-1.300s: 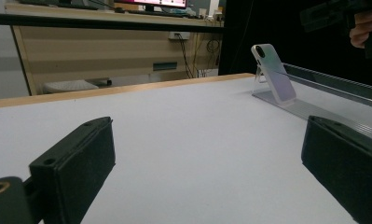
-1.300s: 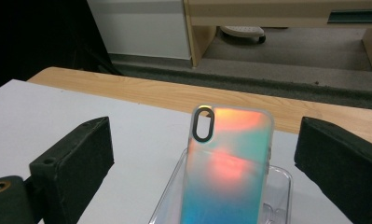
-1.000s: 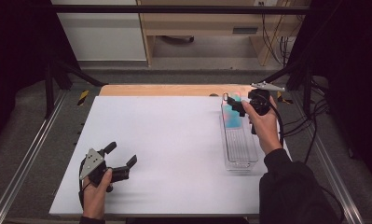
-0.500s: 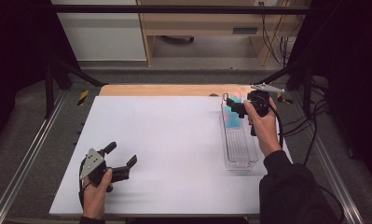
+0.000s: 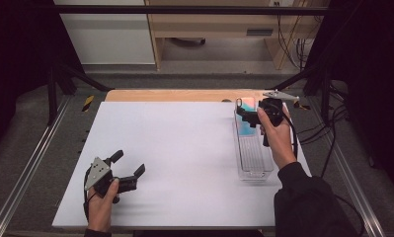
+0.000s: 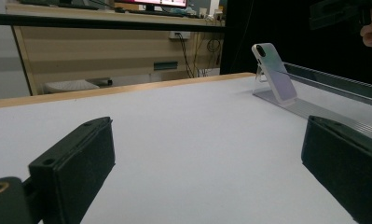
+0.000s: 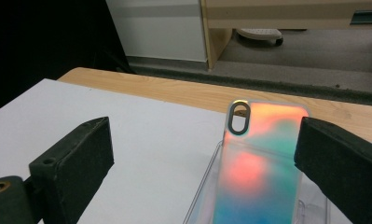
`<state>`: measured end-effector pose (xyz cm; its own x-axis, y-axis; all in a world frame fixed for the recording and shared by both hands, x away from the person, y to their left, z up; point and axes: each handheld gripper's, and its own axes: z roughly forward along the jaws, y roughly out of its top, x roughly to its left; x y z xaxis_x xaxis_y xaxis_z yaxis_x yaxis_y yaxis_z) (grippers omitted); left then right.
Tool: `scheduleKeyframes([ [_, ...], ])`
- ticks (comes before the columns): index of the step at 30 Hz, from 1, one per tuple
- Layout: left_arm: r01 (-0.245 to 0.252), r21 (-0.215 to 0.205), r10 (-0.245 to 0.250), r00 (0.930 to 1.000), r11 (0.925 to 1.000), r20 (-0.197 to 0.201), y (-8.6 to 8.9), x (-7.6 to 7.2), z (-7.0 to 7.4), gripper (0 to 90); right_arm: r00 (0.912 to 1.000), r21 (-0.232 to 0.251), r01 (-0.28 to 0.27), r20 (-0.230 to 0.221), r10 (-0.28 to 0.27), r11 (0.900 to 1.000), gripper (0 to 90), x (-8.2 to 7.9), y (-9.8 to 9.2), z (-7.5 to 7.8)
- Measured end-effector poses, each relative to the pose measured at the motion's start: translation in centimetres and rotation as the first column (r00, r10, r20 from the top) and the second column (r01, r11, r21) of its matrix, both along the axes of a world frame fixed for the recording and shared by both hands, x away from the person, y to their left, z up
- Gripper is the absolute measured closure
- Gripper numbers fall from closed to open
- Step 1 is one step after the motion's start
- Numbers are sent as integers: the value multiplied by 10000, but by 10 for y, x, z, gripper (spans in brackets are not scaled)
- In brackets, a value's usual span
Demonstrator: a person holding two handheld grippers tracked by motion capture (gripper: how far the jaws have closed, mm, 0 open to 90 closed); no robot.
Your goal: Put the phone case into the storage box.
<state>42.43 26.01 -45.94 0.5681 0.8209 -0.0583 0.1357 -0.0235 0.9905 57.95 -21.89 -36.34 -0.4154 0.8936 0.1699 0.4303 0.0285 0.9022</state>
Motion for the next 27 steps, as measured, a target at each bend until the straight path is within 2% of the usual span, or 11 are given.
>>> scheduleKeyframes([
  [14,-2,-4,2,10000,10000,4,0,0,0,21,9988,78,-482,67,481,9988,48,-12,19,2],
  [27,-2,-4,2,10000,10000,3,0,0,0,21,9942,170,-1064,159,1061,9942,45,-23,41,4],
])
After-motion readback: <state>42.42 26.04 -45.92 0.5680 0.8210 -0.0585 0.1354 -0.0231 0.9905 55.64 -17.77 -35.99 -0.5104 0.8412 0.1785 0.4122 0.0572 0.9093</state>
